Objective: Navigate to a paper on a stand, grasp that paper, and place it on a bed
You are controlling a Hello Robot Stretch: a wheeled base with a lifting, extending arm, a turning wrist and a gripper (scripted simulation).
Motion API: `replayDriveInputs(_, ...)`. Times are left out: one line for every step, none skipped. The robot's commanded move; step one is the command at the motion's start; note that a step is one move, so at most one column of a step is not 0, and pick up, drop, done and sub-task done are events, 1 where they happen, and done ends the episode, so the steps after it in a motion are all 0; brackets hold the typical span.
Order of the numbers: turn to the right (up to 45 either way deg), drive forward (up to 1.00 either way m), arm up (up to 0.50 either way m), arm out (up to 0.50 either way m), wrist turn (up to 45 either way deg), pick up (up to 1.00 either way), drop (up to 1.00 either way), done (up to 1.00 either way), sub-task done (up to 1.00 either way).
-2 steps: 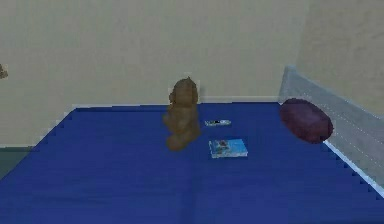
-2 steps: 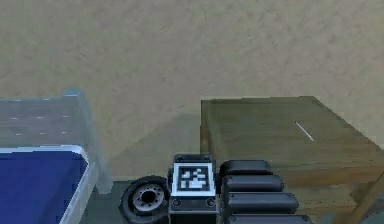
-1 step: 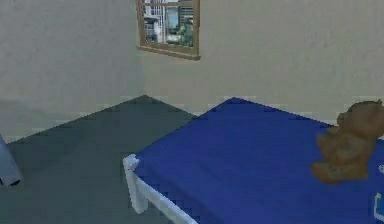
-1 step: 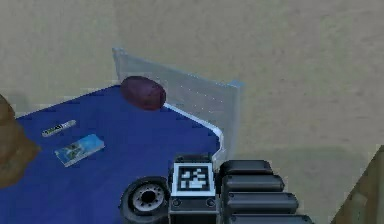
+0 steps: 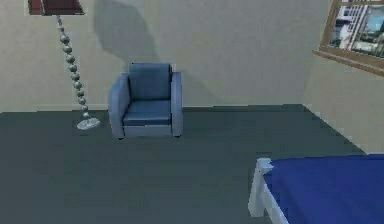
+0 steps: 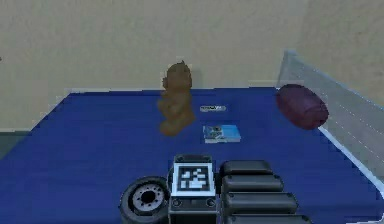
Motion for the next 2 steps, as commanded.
replayDriveInputs(-45.0,0.0,0.0,0.0,0.0,0.0,0.0,0.0,0.0)
replayDriveInputs(-42.0,0.0,0.0,0.0,0.0,0.0,0.0,0.0,0.0)
